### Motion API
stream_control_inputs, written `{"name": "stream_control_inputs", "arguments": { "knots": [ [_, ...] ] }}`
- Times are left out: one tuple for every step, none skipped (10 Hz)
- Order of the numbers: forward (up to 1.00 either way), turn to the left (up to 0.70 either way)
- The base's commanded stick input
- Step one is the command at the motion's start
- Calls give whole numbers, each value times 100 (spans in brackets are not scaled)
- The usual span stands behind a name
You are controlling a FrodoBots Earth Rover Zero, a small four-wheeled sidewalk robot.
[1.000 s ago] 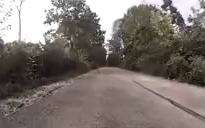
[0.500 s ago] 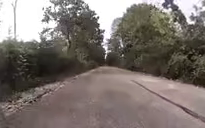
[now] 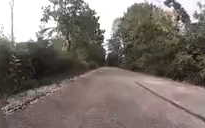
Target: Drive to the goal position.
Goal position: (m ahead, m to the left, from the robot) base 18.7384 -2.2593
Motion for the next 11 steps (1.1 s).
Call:
{"name": "stream_control_inputs", "arguments": {
  "knots": [
    [70,26],
    [70,4],
    [70,0],
    [70,0],
    [70,0],
    [70,0],
    [70,0],
    [70,0],
    [70,0],
    [70,0],
    [70,0]
  ]
}}
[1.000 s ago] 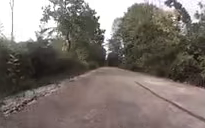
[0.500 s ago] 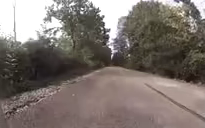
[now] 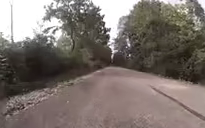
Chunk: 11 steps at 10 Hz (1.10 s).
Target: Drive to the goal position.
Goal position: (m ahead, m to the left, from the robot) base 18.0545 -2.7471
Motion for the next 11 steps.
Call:
{"name": "stream_control_inputs", "arguments": {
  "knots": [
    [70,0],
    [70,0],
    [70,0],
    [70,0],
    [70,0],
    [70,0],
    [70,0],
    [70,0],
    [70,0],
    [70,0],
    [70,0]
  ]
}}
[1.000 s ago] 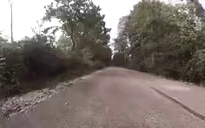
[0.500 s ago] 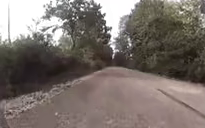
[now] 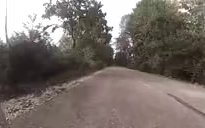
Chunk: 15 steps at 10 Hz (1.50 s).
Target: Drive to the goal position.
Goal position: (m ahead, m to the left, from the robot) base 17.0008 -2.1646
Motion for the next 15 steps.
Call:
{"name": "stream_control_inputs", "arguments": {
  "knots": [
    [70,0],
    [70,0],
    [70,0],
    [70,0],
    [70,0],
    [70,0],
    [70,0],
    [70,0],
    [70,0],
    [70,0],
    [70,0],
    [70,0],
    [70,0],
    [70,0],
    [70,0]
  ]
}}
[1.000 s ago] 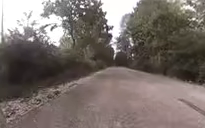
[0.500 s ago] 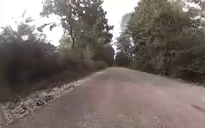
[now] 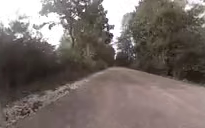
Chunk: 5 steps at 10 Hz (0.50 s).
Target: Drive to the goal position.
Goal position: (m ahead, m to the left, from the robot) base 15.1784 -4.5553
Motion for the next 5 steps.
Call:
{"name": "stream_control_inputs", "arguments": {
  "knots": [
    [70,0],
    [70,0],
    [70,0],
    [70,0],
    [70,-3]
  ]
}}
